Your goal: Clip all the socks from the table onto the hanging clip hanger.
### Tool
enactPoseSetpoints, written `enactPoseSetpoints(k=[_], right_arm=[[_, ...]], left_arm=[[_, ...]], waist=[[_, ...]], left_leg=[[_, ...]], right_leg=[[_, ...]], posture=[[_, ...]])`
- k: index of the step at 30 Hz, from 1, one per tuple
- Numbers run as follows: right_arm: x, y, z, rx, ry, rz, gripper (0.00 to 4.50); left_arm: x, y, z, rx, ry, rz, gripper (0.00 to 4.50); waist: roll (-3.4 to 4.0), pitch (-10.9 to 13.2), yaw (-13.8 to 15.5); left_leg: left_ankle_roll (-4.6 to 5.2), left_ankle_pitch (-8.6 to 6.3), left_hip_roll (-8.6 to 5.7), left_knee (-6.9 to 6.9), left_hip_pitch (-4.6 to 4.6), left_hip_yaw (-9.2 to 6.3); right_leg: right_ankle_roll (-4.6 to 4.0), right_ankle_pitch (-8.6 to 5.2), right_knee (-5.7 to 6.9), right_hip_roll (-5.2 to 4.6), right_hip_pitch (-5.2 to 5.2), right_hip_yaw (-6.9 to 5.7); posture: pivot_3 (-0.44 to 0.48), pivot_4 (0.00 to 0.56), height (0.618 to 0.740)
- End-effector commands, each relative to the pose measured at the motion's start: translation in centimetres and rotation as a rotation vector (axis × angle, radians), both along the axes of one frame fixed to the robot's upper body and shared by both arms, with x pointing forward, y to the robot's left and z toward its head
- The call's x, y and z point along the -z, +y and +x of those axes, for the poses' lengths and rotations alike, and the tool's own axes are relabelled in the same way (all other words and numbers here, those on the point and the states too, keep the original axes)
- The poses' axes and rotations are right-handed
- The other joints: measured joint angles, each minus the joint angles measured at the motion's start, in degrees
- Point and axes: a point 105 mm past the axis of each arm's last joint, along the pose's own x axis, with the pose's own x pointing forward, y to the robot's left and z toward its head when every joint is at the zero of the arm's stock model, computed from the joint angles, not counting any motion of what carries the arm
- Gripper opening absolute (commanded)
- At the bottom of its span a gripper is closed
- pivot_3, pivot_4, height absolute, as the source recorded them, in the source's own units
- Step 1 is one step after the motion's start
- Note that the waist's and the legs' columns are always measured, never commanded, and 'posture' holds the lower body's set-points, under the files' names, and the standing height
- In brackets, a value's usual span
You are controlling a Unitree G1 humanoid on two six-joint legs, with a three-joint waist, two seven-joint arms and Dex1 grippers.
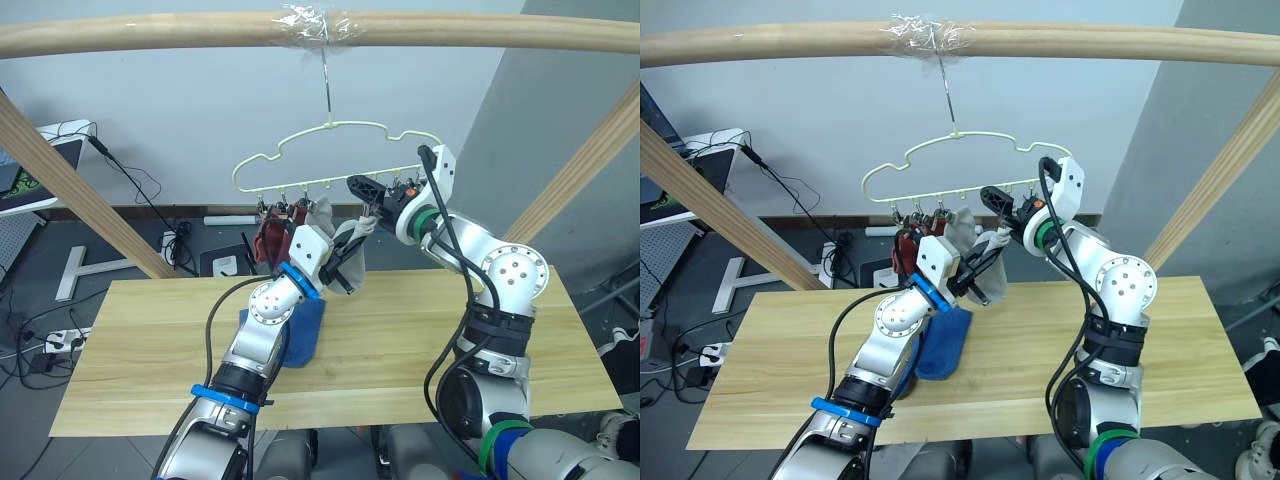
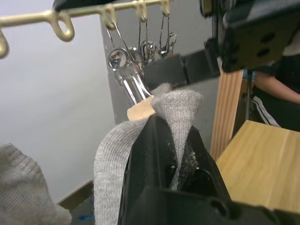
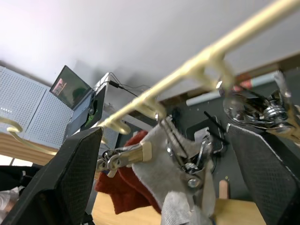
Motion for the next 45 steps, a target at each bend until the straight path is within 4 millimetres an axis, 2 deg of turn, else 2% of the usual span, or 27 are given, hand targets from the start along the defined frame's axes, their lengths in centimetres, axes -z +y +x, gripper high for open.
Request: enactPoseSetpoints(k=[1,5,10,14,18,21,23,31,32,34,45], right_arm=[[-1.1,0.1,-1.1,-0.027,-0.112,-0.054,4.5],[-1.0,-0.4,-1.8,-0.023,-0.175,-0.114,4.5],[-0.5,-1.1,-2.5,0.023,-0.247,-0.192,4.5],[0.1,-1.2,-2.8,0.033,-0.303,-0.281,4.5],[1.6,-0.3,-3.7,0.004,-0.372,-0.369,4.5],[2.1,-0.3,-3.7,0.034,-0.434,-0.445,3.94],[2.4,-0.4,-3.6,0.056,-0.468,-0.499,3.26],[2.4,-1.1,-2.5,0.174,-0.507,-0.529,3.26],[2.4,-1.3,-2.3,0.187,-0.505,-0.528,2.97],[2.3,-1.6,-2.1,0.21,-0.507,-0.537,2.7],[2.0,-2.0,-0.9,0.276,-0.52,-0.557,2.7]], left_arm=[[-0.8,-0.6,-0.6,0.046,0.001,-0.029,1.38],[-0.4,-0.5,-0.6,0.052,0.037,-0.031,2.62],[0.3,0.5,-0.7,0.035,0.091,-0.035,4.05],[0.5,1.1,-1.2,0.04,0.109,-0.025,4.05],[0.4,4.0,-2.0,0.01,0.124,0.011,4.05],[-0.4,5.5,-2.2,-0.014,0.121,0.021,4.07],[-0.8,6.0,-2.3,-0.023,0.119,0.019,4.07],[-1.4,6.3,-2.3,-0.048,0.116,-0.009,4.07],[-1.4,6.1,-2.3,-0.049,0.118,-0.014,4.07],[-1.2,6.0,-2.3,-0.048,0.123,-0.016,4.07],[-1.5,6.1,-2.3,-0.044,0.121,-0.019,4.07]], waist=[[0.0,0.0,-0.1],[0.0,0.0,-0.2],[0.0,0.0,-0.3],[0.0,0.0,-0.3],[0.0,0.0,-0.6],[0.0,0.0,-0.6],[0.0,0.0,-0.4],[-0.01,0.0,0.1],[-0.01,0.0,0.1],[-0.01,0.0,0.2],[-0.01,0.0,0.1]], left_leg=[[0.0,0.0,0.0,0.0,0.0,0.01],[0.02,0.0,0.0,0.0,0.01,0.01],[0.02,0.01,0.01,0.01,0.01,0.0],[0.01,0.02,0.0,0.03,0.02,0.0],[0.02,0.02,0.02,-0.01,0.05,0.0],[0.01,0.02,0.05,-0.01,0.05,-0.04],[0.02,0.03,-0.01,0.06,0.05,-0.02],[0.0,0.04,-0.02,0.08,0.07,-0.06],[0.0,0.04,-0.02,0.08,0.06,-0.05],[-0.01,0.04,-0.02,0.08,0.07,-0.05],[0.0,0.04,-0.02,0.08,0.07,-0.05]], right_leg=[[0.0,0.0,0.01,0.0,0.0,0.01],[0.0,0.0,0.02,0.0,0.0,0.0],[0.0,0.0,0.02,0.01,0.0,0.01],[0.01,0.0,0.02,0.01,0.02,0.0],[0.01,0.0,0.02,0.02,0.01,0.0],[0.01,0.0,0.02,0.03,0.01,-0.03],[0.01,0.0,0.01,0.01,0.05,0.0],[0.06,0.03,-0.01,0.01,0.08,-0.03],[0.05,0.03,-0.02,0.01,0.08,-0.02],[0.05,0.03,-0.02,0.01,0.08,-0.02],[0.05,0.04,0.0,0.01,0.08,-0.02]], posture=[[-0.08,0.221,0.74],[-0.084,0.223,0.74],[-0.084,0.226,0.74],[-0.084,0.226,0.74],[-0.078,0.227,0.74],[-0.078,0.227,0.74],[-0.078,0.227,0.74],[-0.049,0.231,0.74],[-0.049,0.231,0.74],[-0.049,0.231,0.74],[-0.053,0.231,0.74]])
